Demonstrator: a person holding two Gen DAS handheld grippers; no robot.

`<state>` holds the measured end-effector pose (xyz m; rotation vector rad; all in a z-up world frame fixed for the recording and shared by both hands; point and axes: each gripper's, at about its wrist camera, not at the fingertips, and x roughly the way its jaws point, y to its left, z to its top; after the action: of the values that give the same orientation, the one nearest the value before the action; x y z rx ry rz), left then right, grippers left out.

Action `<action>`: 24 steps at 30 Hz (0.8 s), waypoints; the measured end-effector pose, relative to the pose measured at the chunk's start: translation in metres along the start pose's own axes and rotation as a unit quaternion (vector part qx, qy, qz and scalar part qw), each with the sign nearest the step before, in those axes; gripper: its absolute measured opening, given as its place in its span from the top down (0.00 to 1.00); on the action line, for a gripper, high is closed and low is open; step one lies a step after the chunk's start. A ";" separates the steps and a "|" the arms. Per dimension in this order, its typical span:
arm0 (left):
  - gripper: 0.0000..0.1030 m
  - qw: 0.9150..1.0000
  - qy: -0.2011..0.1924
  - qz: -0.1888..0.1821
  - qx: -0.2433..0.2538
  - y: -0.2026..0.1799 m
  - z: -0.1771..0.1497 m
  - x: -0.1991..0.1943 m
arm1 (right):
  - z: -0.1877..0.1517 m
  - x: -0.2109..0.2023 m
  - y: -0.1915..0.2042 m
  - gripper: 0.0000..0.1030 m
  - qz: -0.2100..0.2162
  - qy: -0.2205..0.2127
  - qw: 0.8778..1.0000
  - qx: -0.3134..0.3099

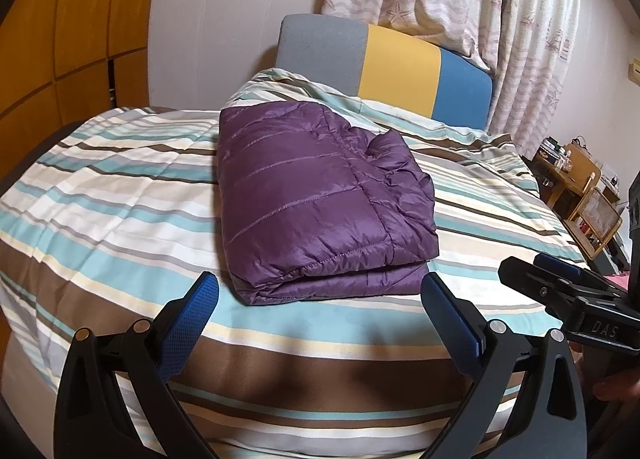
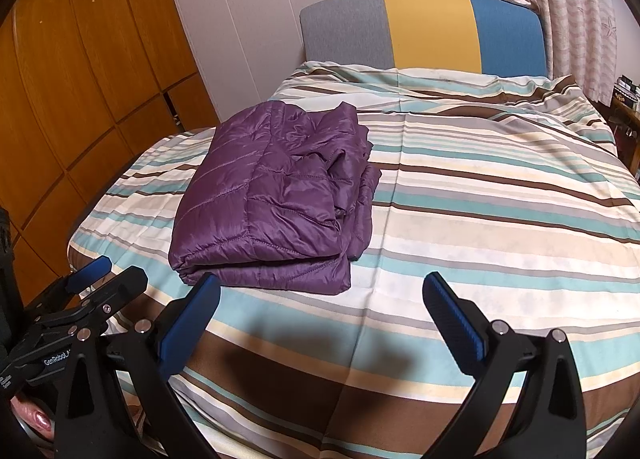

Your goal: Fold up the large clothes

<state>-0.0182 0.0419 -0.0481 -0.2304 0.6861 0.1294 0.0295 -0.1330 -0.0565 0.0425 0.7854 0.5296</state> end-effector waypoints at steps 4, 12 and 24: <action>0.03 1.000 0.001 -0.001 0.005 -0.002 -0.001 0.000 | -0.001 0.000 0.000 0.02 0.000 0.001 1.000 0.000; 0.03 1.000 0.010 0.000 0.005 -0.002 -0.003 0.003 | -0.001 0.001 -0.002 0.02 0.000 0.004 1.000 0.001; 0.03 1.000 0.031 0.000 0.003 -0.004 -0.007 0.014 | -0.002 0.011 -0.008 0.02 0.000 0.017 1.000 0.010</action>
<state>-0.0104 0.0367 -0.0615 -0.2296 0.7474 0.1218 0.0378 -0.1347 -0.0670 0.0523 0.8232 0.5233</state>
